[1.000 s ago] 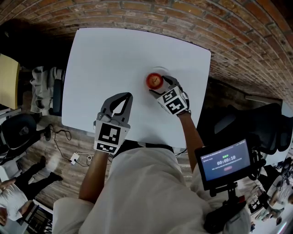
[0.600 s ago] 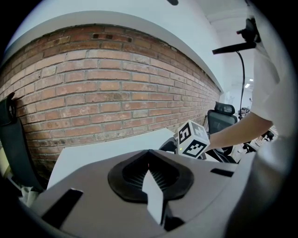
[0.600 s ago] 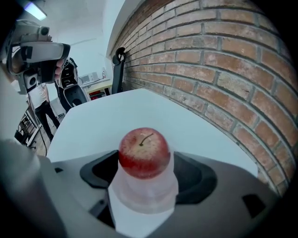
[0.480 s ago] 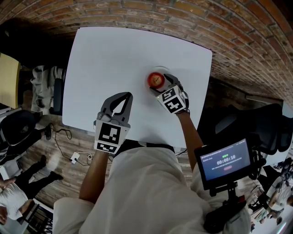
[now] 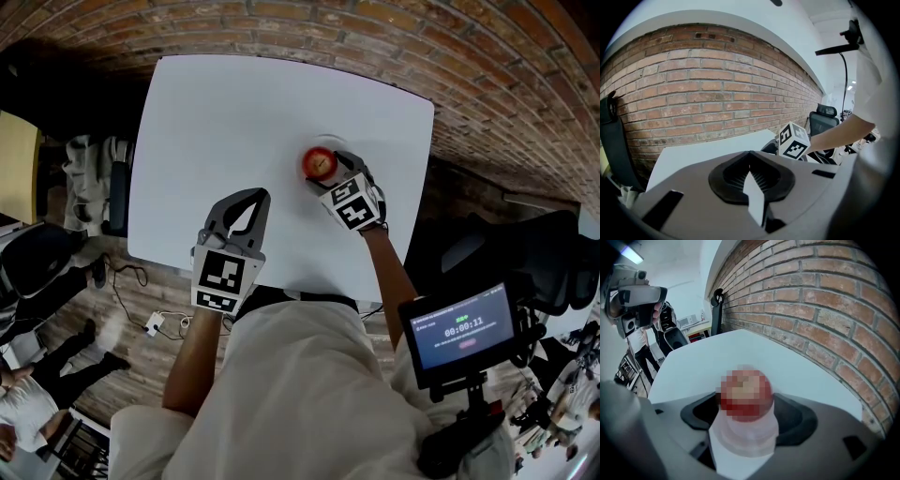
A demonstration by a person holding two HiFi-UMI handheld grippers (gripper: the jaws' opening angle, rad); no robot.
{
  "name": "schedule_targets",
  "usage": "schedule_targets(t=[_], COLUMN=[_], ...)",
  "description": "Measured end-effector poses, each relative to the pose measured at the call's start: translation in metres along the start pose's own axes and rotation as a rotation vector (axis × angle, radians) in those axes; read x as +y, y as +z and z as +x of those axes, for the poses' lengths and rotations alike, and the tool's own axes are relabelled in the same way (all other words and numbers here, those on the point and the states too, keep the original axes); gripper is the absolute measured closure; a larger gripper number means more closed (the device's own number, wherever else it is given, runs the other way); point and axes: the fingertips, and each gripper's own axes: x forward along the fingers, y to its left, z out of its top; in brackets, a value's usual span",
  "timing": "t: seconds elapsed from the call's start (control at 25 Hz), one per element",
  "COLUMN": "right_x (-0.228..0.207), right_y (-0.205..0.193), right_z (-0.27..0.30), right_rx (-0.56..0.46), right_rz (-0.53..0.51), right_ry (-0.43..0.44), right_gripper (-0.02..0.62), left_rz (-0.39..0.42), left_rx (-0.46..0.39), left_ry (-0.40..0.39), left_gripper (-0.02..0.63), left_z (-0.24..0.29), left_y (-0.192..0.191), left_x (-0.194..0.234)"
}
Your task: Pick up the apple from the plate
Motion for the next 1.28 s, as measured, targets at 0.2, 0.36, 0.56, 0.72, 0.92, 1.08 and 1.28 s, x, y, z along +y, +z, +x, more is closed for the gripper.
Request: schedule_targets(t=[0.2, 0.36, 0.56, 0.72, 0.92, 1.08, 1.28], right_x=[-0.002, -0.001, -0.008, -0.010, -0.011, -0.012, -0.015], right_y=[0.001, 0.000, -0.002, -0.005, -0.006, -0.005, 0.001], right_z=[0.001, 0.001, -0.001, -0.001, -0.003, -0.004, -0.007], right_rx=[-0.007, -0.004, -0.008, -0.009, -0.011, -0.016, -0.034], right_rz=[0.011, 0.045, 0.081, 0.102, 0.124, 0.131, 0.142], right_ry=[-0.009, 0.000, -0.006, -0.008, -0.009, -0.004, -0.002], right_gripper=[0.242, 0.242, 0.242, 0.242, 0.242, 0.242, 0.242], left_rz=[-0.004, -0.004, -0.003, -0.003, -0.001, 0.000, 0.001], left_rx=[-0.002, -0.002, -0.002, -0.006, -0.011, -0.008, -0.006], left_ry=[-0.002, -0.001, -0.003, -0.007, -0.012, -0.014, -0.011], left_gripper=[0.600, 0.600, 0.600, 0.600, 0.600, 0.600, 0.600], left_z=[0.000, 0.000, -0.001, 0.001, 0.003, 0.003, 0.004], left_y=[0.001, 0.001, 0.000, 0.001, 0.001, 0.000, -0.001], left_x=[0.002, 0.002, 0.000, 0.000, 0.000, -0.001, 0.001])
